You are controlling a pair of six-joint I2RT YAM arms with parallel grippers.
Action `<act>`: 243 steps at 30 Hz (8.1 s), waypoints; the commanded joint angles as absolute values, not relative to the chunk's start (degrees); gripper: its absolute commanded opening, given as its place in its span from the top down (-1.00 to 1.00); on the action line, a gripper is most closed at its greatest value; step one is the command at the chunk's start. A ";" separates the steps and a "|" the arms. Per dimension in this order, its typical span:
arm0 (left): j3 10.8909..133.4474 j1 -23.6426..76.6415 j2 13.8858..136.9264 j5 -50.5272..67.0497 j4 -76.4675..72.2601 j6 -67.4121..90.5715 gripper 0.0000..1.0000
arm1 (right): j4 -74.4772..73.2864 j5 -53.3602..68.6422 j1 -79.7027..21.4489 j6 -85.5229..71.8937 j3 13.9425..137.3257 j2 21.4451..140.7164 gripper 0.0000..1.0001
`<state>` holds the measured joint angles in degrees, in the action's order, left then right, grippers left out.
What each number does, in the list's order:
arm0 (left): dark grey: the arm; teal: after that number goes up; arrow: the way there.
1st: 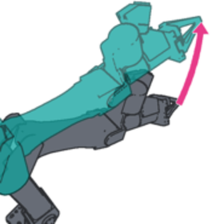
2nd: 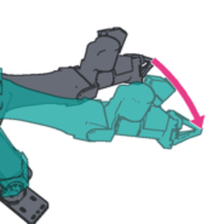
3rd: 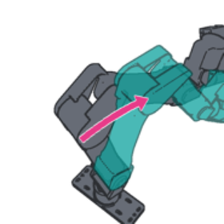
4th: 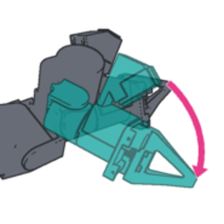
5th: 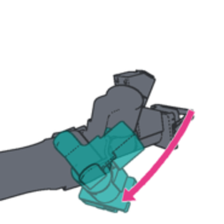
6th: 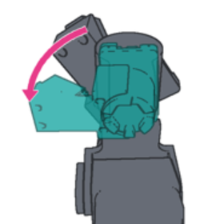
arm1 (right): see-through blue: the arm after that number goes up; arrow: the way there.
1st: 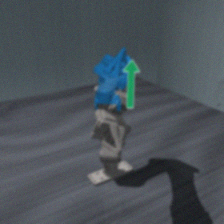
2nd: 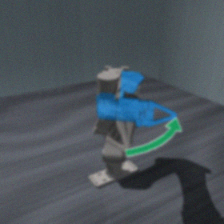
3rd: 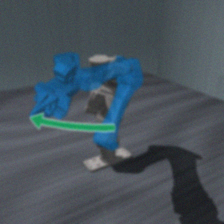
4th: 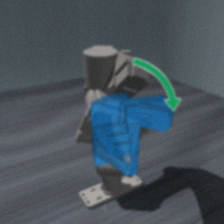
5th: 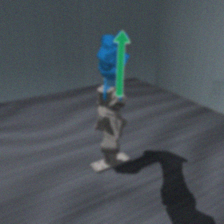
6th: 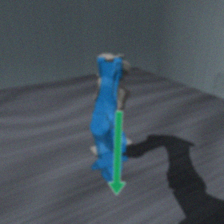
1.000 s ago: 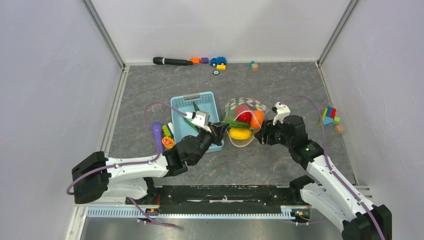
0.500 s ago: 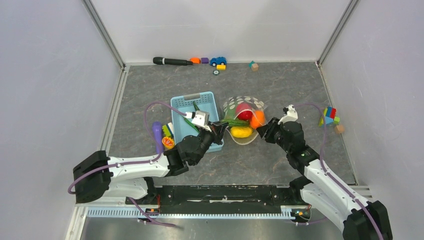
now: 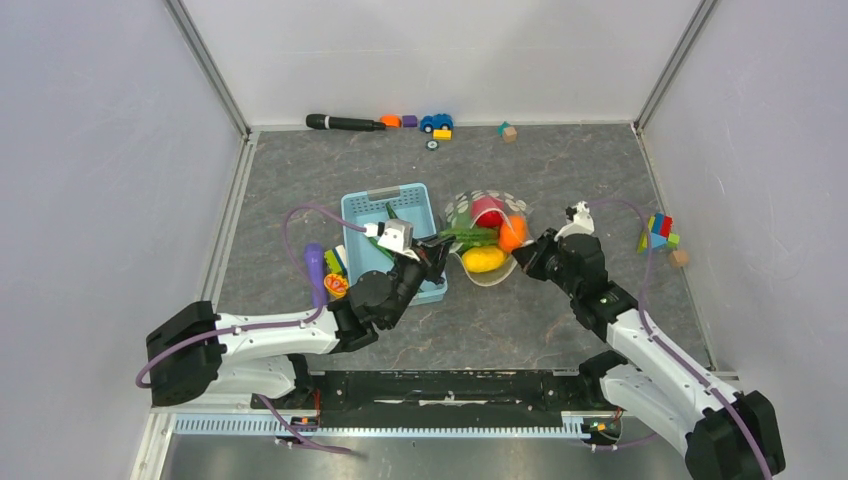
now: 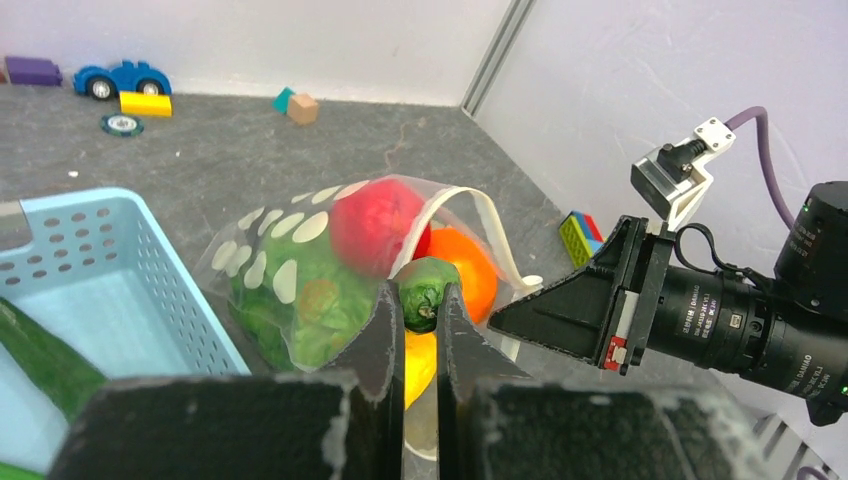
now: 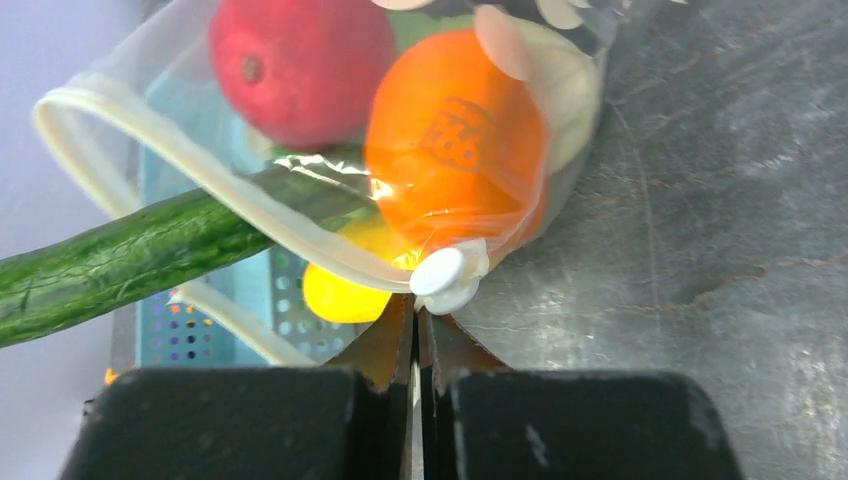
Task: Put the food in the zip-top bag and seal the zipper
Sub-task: Place the fake vegetable in the zipper food storage bag, then pick up the fake vegetable from the bin, then place the fake vegetable in the zipper food storage bag.
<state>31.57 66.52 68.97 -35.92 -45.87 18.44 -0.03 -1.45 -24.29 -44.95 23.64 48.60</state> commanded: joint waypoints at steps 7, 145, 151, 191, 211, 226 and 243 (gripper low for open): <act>34.75 66.53 71.64 -34.66 -64.29 2.59 0.96 | -3.44 13.47 -24.64 -47.41 34.38 50.06 1.00; 72.11 22.59 110.31 -12.11 5.98 37.52 0.00 | -3.52 24.87 -18.46 -40.12 34.41 51.23 1.00; 72.94 22.58 111.72 -11.86 6.61 38.93 0.32 | -3.60 24.87 -18.37 -40.10 34.28 51.11 1.00; 53.35 53.86 75.01 -46.10 -32.40 27.52 0.96 | 11.75 39.73 -18.38 -64.20 34.67 51.37 1.00; 46.63 63.84 80.73 -46.69 -42.98 28.47 0.96 | 22.00 34.75 -18.46 -73.64 30.99 50.73 1.00; 36.94 64.69 83.52 -33.76 -62.77 28.10 0.96 | 26.89 35.60 -18.54 -77.78 28.83 50.45 1.00; 34.39 64.81 90.40 -23.66 -74.77 25.31 0.65 | 28.29 35.77 -18.52 -78.75 28.92 49.90 1.00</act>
<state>34.04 63.86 89.47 -27.94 -74.13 26.04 20.93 35.97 -18.61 -77.34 27.73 51.29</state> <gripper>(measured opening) 0.240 0.010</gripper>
